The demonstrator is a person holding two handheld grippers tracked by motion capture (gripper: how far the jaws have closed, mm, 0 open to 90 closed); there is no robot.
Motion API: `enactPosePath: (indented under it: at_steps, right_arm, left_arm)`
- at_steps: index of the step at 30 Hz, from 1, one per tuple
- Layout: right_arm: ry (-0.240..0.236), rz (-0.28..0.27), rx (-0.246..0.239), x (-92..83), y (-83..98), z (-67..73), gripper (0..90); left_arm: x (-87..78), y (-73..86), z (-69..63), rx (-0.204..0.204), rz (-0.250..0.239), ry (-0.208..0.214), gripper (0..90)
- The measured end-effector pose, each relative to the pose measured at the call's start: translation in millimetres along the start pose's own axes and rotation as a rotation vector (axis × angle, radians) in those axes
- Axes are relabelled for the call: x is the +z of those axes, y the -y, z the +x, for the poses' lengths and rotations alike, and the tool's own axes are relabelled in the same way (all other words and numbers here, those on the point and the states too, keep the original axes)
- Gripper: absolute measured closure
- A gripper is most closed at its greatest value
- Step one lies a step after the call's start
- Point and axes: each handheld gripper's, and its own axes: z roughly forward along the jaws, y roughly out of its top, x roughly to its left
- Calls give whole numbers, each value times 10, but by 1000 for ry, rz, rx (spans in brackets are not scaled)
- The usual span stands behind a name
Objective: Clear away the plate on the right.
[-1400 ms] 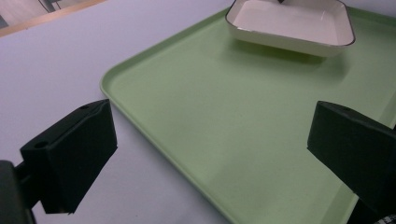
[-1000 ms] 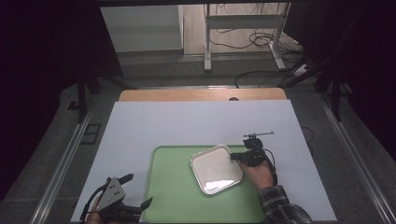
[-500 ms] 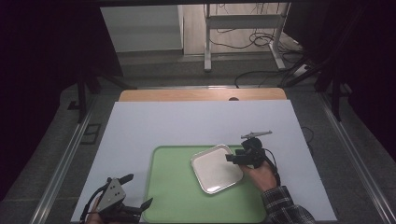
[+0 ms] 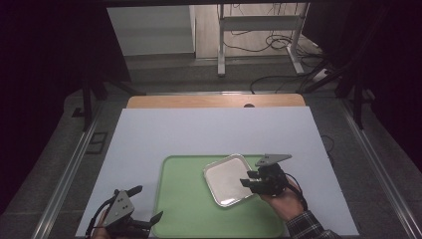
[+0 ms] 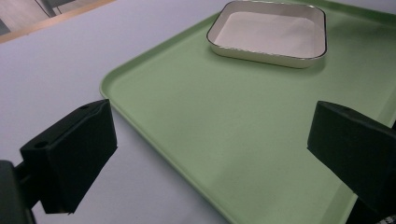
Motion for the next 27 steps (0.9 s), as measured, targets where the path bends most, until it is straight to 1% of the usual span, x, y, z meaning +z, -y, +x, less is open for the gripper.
enactPosePath:
  at_steps: [3,5,9,12,14,16,20,23,25,27]
  right_arm:
    - [-21,-10,-30,-60,28,110,695]
    - [-34,-6,-53,-86,53,182,746]
    - [-40,34,-100,-99,134,319,835]
    - [-43,44,-107,-120,191,371,895]
    - [-50,38,-103,-132,220,383,898]
    - [-64,47,-102,-116,248,391,898]
    - [-79,86,-123,-17,289,417,899]
    - [-77,123,-148,66,309,450,899]
    - [-74,144,-155,113,318,464,899]
    - [-69,152,-161,140,318,462,898]
  left_arm:
    - [1,0,-1,0,0,0,13]
    - [0,0,-1,1,0,0,13]
    - [1,-1,-4,2,0,0,13]
    - [2,-1,-5,2,0,0,13]
    - [3,-1,-4,2,0,0,13]
    - [4,-2,-3,2,0,1,13]
    - [5,-3,-3,5,1,1,13]
    - [3,-2,-2,3,0,2,13]
    - [3,-2,-2,4,0,2,13]
    - [3,-3,-3,6,1,2,13]
